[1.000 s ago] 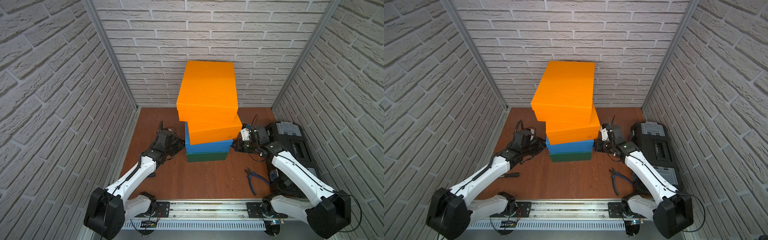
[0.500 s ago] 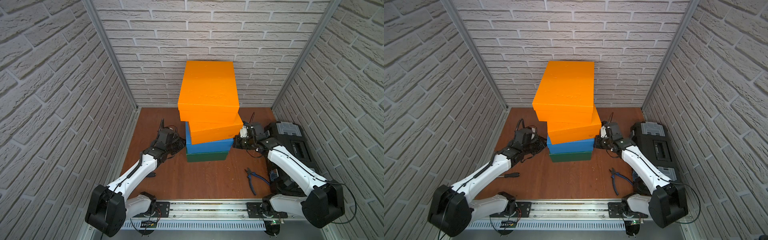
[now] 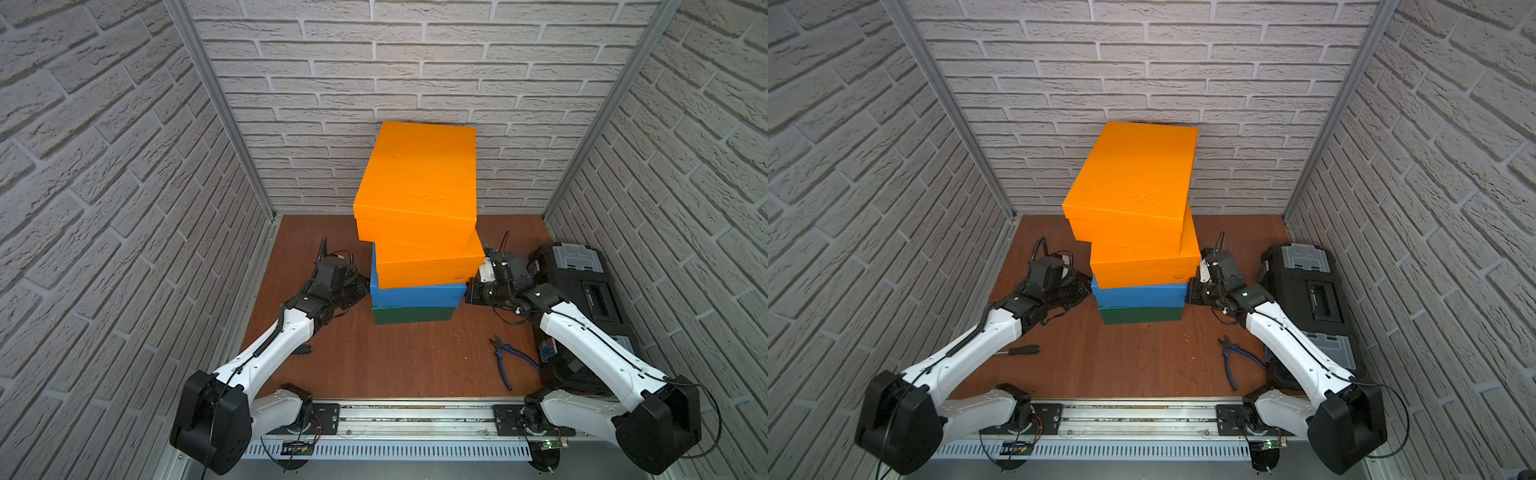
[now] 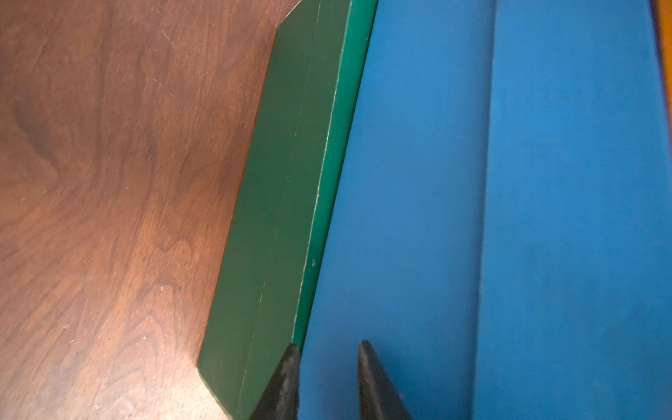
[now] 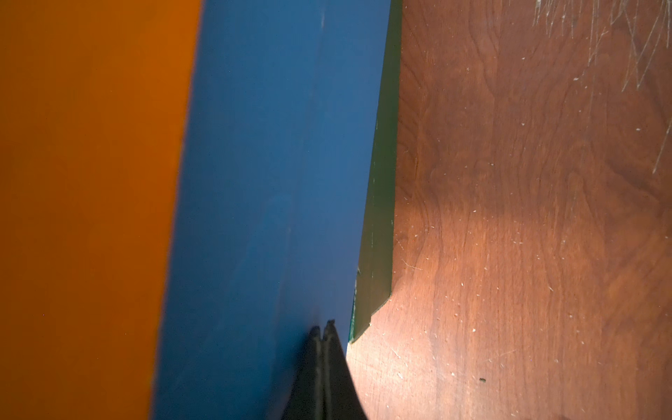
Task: Stack the shoeboxes
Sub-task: Adjust the shoeboxes in the shoebox.
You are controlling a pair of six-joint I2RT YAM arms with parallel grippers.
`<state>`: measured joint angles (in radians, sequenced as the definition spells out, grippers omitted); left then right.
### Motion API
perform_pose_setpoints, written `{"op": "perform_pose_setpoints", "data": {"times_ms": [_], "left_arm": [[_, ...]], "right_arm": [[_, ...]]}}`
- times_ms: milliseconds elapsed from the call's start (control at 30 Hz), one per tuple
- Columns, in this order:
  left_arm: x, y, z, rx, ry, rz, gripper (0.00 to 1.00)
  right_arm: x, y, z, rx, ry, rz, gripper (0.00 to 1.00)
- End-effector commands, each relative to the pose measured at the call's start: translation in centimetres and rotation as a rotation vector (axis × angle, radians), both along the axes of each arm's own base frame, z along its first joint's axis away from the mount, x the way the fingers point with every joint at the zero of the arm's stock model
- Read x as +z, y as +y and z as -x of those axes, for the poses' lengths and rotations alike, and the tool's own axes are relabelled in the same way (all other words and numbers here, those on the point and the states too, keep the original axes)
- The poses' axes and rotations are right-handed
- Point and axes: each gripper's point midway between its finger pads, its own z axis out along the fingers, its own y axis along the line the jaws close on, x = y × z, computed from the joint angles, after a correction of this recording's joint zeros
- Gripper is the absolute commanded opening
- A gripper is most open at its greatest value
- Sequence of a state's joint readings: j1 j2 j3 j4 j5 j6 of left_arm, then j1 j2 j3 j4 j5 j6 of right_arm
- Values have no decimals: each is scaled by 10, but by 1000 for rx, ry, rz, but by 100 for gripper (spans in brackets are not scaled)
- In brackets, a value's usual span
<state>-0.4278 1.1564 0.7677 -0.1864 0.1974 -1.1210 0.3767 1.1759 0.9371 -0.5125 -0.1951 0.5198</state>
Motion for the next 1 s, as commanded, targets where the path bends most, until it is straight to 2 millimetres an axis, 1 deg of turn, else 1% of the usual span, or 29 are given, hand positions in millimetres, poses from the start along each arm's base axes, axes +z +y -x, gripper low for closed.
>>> {"op": "perform_pose_setpoints", "data": {"times_ms": [0, 200, 333, 433, 567, 767, 967], "left_arm": [[17, -11, 10, -46, -42, 49, 29], [17, -2, 21, -17, -40, 50, 29], [15, -1, 24, -11, -37, 53, 29], [15, -4, 25, -20, -36, 60, 29], [16, -14, 27, -41, -37, 68, 29], [17, -27, 37, -71, -37, 61, 29], [9, -22, 39, -64, -21, 19, 29]], "right_arm": [[20, 22, 0, 89, -55, -43, 3], [19, 25, -8, 108, -54, -28, 3], [20, 27, -10, 114, -57, -26, 3], [23, 25, -11, 119, -65, -13, 3], [26, 24, -13, 129, -72, -1, 3], [24, 19, -14, 123, -69, 20, 3], [25, 24, -10, 136, -61, -12, 3]]}}
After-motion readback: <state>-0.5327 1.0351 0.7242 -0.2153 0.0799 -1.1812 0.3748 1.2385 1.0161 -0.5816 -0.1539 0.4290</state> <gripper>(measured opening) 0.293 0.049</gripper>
